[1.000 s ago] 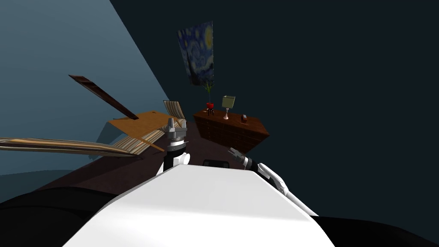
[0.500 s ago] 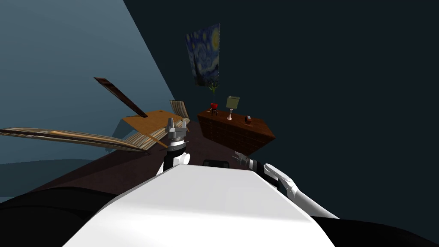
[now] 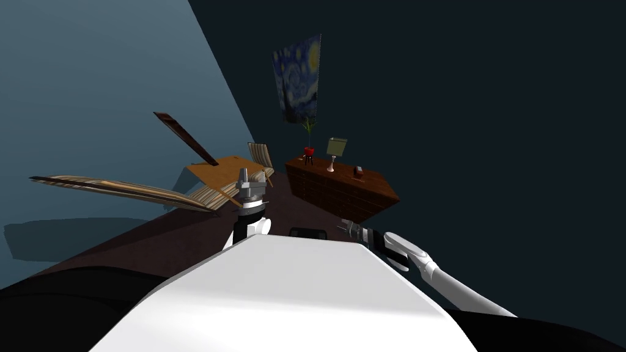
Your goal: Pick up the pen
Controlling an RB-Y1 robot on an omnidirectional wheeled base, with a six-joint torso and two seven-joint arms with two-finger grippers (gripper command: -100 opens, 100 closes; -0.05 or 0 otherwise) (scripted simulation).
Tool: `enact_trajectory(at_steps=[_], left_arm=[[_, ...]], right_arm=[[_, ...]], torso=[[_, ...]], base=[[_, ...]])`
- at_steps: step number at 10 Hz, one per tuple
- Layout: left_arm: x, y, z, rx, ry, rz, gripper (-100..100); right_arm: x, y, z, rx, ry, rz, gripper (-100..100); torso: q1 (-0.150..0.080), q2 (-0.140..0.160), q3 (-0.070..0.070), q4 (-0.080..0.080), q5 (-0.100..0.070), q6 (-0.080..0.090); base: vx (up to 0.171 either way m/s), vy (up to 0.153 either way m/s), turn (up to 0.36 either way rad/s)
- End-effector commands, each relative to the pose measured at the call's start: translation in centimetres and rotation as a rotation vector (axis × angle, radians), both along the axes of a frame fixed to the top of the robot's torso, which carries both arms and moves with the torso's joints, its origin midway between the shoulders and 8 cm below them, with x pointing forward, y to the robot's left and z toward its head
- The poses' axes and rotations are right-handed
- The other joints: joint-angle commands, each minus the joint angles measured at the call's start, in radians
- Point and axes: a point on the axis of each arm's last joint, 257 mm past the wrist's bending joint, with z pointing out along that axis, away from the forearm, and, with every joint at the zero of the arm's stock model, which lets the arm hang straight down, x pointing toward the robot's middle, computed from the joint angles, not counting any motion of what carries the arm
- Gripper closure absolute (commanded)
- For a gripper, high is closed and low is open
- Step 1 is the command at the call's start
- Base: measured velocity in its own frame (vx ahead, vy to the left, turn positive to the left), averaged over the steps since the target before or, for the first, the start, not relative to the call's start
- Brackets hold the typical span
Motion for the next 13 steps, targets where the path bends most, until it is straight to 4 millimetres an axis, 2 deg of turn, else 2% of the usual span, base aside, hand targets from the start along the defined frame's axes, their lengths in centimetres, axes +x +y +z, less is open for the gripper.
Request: enact_trajectory(at_steps=[1, 2, 3, 4, 5, 6, 7, 8, 9, 11, 12, 13], left_arm=[[0.0, 0.0, 0.0, 0.000, 0.000, 0.000, 0], [0.0, 0.0, 0.0, 0.000, 0.000, 0.000, 0], [0.0, 0.0, 0.0, 0.000, 0.000, 0.000, 0], [0.0, 0.0, 0.0, 0.000, 0.000, 0.000, 0], [0.0, 0.0, 0.0, 0.000, 0.000, 0.000, 0], [0.0, 0.0, 0.0, 0.000, 0.000, 0.000, 0], [0.0, 0.0, 0.0, 0.000, 0.000, 0.000, 0], [0.0, 0.0, 0.0, 0.000, 0.000, 0.000, 0], [0.0, 0.0, 0.0, 0.000, 0.000, 0.000, 0], [0.0, 0.0, 0.0, 0.000, 0.000, 0.000, 0], [0.0, 0.0, 0.0, 0.000, 0.000, 0.000, 0], [0.0, 0.0, 0.0, 0.000, 0.000, 0.000, 0]], right_arm=[[-0.5, -2.9, -0.8, -0.068, 0.013, 0.012, -100], [-0.5, -2.9, -0.8, -0.068, 0.013, 0.012, -100], [-0.8, -5.6, -1.3, -0.144, 0.020, 0.045, -100], [-0.9, -7.2, -1.6, -0.175, 0.030, 0.036, -100], [-1.2, -10.2, -2.3, -0.245, 0.043, 0.050, -100], [-1.3, -11.4, -2.0, -0.275, 0.047, 0.056, -100], [-1.3, -11.6, -2.0, -0.280, 0.048, 0.057, -100], [-1.6, -14.7, -2.1, -0.351, 0.060, 0.076, -100], [-1.6, -16.0, -1.8, -0.381, 0.066, 0.075, -100], [-2.0, -20.1, -1.4, -0.469, 0.084, 0.087, -100], [-2.0, -20.4, -1.2, -0.477, 0.085, 0.089, -100], [-2.4, -23.9, -0.5, -0.552, 0.103, 0.102, -100]], torso=[[0.000, 0.000, 0.000, 0.000, 0.000, 0.000], [0.000, 0.000, 0.000, 0.000, 0.000, 0.001], [-0.001, 0.000, 0.000, 0.000, 0.000, 0.001], [-0.001, -0.001, 0.000, 0.000, 0.000, 0.000], [-0.001, -0.001, -0.001, 0.000, 0.000, 0.001], [0.000, -0.002, -0.001, -0.001, 0.000, 0.000], [0.000, -0.002, -0.001, -0.001, 0.000, 0.001], [-0.001, -0.001, 0.000, 0.000, 0.000, 0.001], [-0.001, -0.002, -0.001, 0.000, 0.000, 0.000], [-0.001, -0.004, -0.002, -0.001, 0.000, 0.000], [-0.001, -0.004, -0.002, -0.001, 0.000, 0.001], [-0.001, -0.002, -0.001, -0.001, 0.000, 0.001]], base=[[0.027, 0.033, 0.107], [0.017, 0.009, -0.015], [0.028, 0.027, 0.199], [0.040, 0.028, 0.111], [0.062, 0.032, 0.178], [0.052, 0.028, 0.102], [0.027, 0.013, -0.010], [0.057, 0.026, 0.218], [0.063, 0.013, 0.116], [0.082, 0.013, 0.143], [0.041, 0.004, 0.022], [0.070, 0.009, 0.222]])
